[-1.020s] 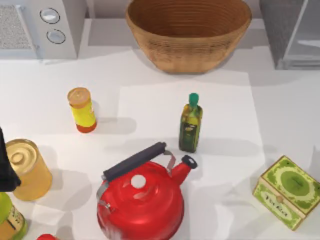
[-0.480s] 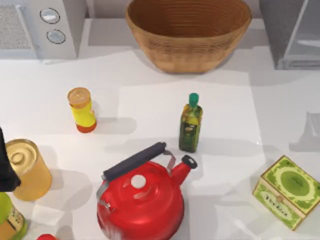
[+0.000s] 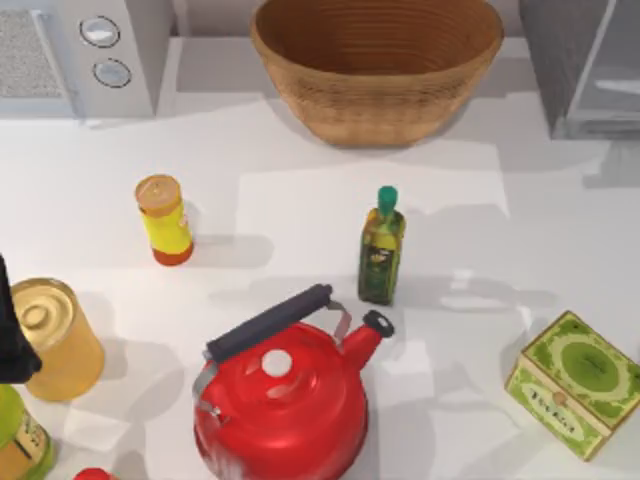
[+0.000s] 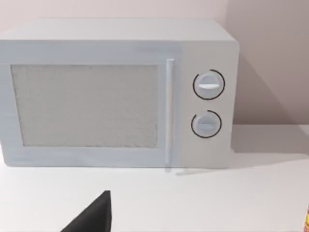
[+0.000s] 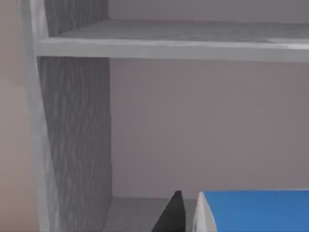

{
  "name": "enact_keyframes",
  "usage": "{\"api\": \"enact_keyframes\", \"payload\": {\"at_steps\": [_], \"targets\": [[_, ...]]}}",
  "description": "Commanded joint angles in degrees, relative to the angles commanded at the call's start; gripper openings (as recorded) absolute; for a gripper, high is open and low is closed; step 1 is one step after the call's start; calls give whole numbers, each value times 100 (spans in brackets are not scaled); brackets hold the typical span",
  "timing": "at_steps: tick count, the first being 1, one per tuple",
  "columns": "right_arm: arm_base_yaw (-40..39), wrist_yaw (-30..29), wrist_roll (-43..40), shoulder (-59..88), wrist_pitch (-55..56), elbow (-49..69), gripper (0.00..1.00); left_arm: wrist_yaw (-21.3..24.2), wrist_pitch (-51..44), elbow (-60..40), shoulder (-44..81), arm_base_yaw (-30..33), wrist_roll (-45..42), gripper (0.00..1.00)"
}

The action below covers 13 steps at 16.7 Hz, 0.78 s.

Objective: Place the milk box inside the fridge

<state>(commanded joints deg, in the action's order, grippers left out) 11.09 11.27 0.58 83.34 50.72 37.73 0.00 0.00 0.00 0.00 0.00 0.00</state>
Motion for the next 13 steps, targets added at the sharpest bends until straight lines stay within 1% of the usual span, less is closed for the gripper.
{"api": "enact_keyframes", "payload": {"at_steps": [3,6,9,13], "targets": [[189,168,-18,1823,820,725,0,0,0,0,0,0,0,100],[349,276,-9,3124,1395,1309,0,0,0,0,0,0,0,100],[455,326,17,3892,1710,1692,0,0,0,0,0,0,0,100],[490,339,30,4121,1798,1820,0,0,0,0,0,0,0,100]]}}
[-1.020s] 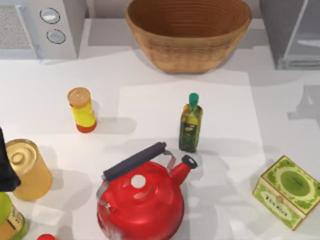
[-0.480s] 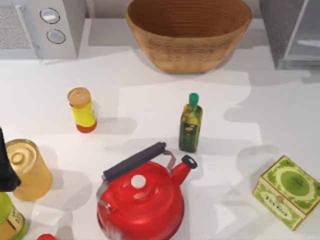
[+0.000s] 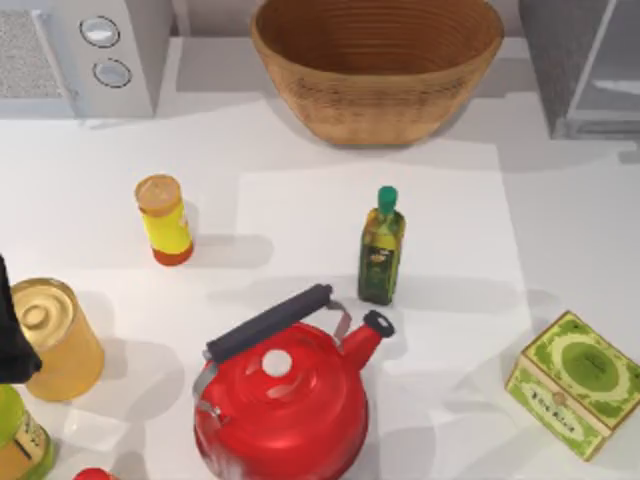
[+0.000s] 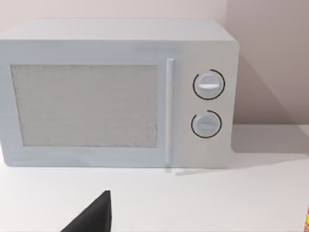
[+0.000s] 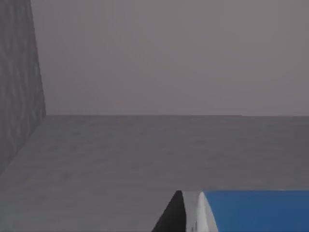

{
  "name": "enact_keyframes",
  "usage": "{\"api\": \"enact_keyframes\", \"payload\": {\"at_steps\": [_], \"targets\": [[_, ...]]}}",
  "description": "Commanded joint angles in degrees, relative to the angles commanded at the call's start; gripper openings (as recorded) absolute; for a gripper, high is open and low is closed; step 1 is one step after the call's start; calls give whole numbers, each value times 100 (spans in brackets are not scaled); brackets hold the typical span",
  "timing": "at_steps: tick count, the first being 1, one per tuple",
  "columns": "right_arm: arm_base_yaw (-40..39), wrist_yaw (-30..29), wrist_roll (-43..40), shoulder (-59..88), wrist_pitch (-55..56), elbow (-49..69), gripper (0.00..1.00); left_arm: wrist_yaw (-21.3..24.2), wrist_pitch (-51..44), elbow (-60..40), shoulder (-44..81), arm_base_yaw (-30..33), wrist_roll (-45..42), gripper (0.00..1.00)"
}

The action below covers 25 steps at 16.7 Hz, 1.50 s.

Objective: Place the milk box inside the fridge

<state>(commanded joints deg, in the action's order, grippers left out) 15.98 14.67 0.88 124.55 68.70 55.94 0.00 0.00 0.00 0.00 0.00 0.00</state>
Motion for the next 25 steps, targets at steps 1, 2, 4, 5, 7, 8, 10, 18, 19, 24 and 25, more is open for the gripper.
{"api": "enact_keyframes", "payload": {"at_steps": [1,2,4,5,7,8,10,18,19,24,25], "targets": [[0,0,0,0,0,0,0,0,0,0,0,0,0,100],[0,0,0,0,0,0,0,0,0,0,0,0,0,100],[-36,-1,8,4,-27,-15,0,0,0,0,0,0,0,100],[-55,-2,10,54,-89,54,0,0,0,0,0,0,0,100],[-110,-17,17,243,-308,371,0,0,0,0,0,0,0,100],[-137,-32,19,353,-424,618,0,0,0,0,0,0,0,100],[-195,-67,11,548,-680,1241,0,0,0,0,0,0,0,100],[-347,-311,-15,1407,-2031,3496,0,0,0,0,0,0,0,100],[-354,-335,-9,1479,-2119,3580,0,0,0,0,0,0,0,100],[-356,-344,-7,1505,-2147,3608,8,0,0,0,0,0,0,100],[-356,-344,-7,1505,-2147,3608,15,0,0,0,0,0,0,100]]}}
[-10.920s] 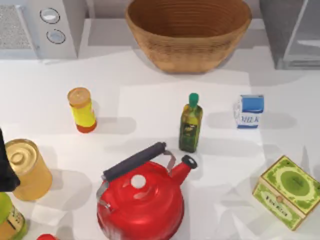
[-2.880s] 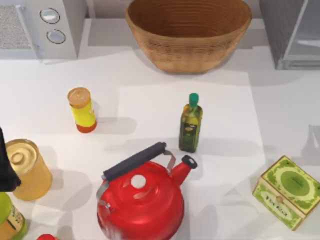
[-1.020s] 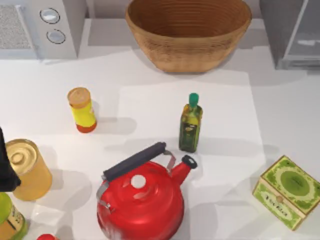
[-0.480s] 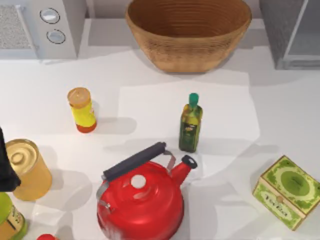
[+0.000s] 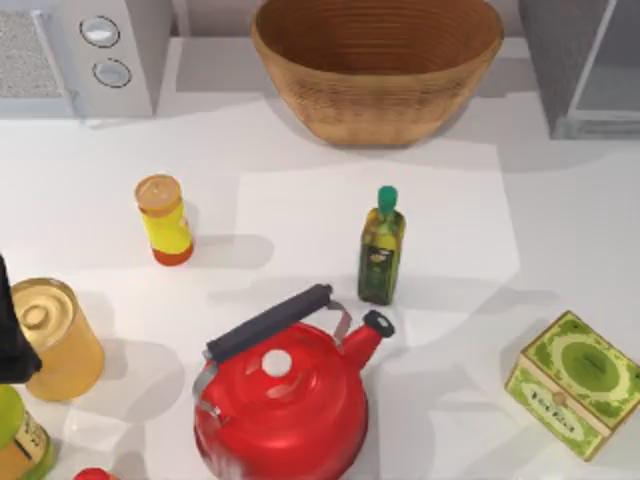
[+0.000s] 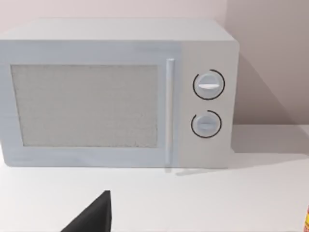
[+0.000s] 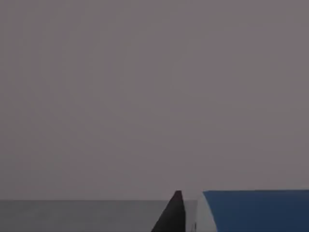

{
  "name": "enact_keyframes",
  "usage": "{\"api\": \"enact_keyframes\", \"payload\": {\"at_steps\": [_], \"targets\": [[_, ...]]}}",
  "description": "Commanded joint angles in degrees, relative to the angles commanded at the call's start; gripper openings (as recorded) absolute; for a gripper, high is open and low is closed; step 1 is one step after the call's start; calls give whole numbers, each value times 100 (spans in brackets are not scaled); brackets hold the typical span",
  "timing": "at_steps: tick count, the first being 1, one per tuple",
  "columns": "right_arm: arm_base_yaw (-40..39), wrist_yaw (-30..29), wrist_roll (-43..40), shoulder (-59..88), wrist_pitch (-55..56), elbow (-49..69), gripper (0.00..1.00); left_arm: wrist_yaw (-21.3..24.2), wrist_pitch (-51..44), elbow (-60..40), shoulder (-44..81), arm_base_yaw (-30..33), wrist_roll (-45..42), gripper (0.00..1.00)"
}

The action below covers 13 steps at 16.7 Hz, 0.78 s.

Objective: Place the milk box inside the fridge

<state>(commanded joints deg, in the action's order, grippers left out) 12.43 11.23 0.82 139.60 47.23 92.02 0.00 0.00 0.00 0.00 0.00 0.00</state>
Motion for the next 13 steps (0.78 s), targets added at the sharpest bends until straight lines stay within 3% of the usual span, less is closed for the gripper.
{"api": "enact_keyframes", "payload": {"at_steps": [11,13], "targets": [[0,0,0,0,0,0,98,0,0,0,0,0,0,100],[0,0,0,0,0,0,100,0,0,0,0,0,0,100]]}}
